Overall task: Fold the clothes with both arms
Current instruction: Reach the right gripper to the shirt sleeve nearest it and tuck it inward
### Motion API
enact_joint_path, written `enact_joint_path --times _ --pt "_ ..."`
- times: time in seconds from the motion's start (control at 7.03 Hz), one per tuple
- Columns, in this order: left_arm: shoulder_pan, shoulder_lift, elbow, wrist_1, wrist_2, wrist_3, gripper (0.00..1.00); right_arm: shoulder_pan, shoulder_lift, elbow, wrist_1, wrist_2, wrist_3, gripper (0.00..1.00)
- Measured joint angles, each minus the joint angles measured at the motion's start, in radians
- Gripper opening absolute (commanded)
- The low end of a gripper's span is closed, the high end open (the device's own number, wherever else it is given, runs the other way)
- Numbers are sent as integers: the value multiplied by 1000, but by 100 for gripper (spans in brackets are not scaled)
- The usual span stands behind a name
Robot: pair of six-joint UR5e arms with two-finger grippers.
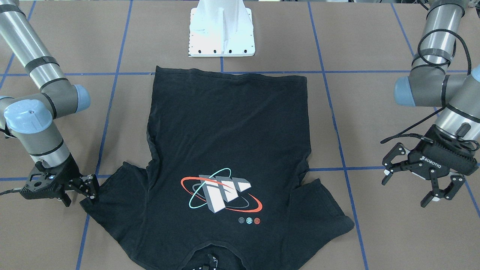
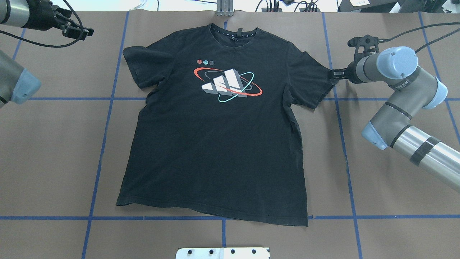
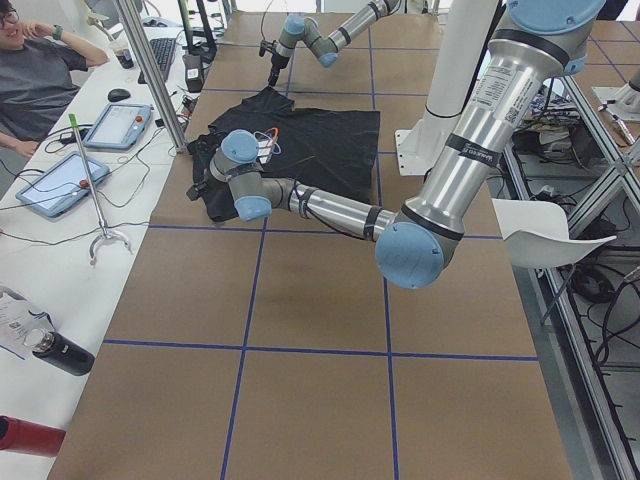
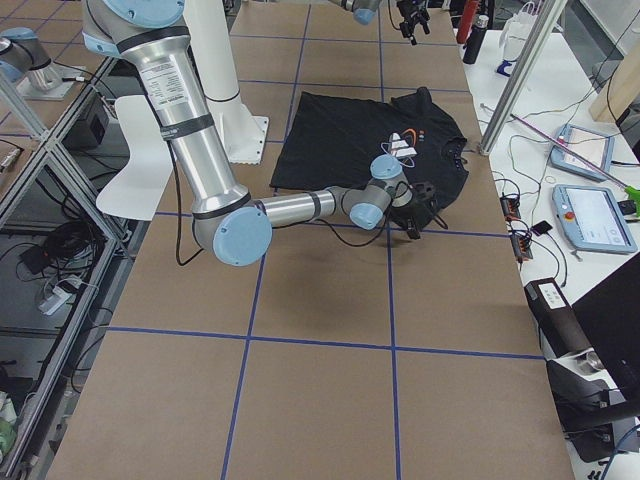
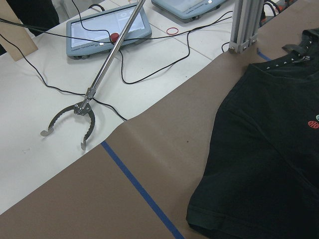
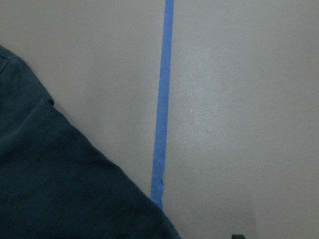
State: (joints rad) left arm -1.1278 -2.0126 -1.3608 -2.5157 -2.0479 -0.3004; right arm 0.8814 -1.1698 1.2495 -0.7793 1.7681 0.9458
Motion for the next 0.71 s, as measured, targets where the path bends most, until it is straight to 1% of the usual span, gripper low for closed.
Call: enact_joint_path --times 0.14,0.71 --pt "0 0 0 0 0 1 100 0 3 -2 0 0 -1 0" --pt "0 0 -1 0 0 1 100 2 29 2 0 1 9 0"
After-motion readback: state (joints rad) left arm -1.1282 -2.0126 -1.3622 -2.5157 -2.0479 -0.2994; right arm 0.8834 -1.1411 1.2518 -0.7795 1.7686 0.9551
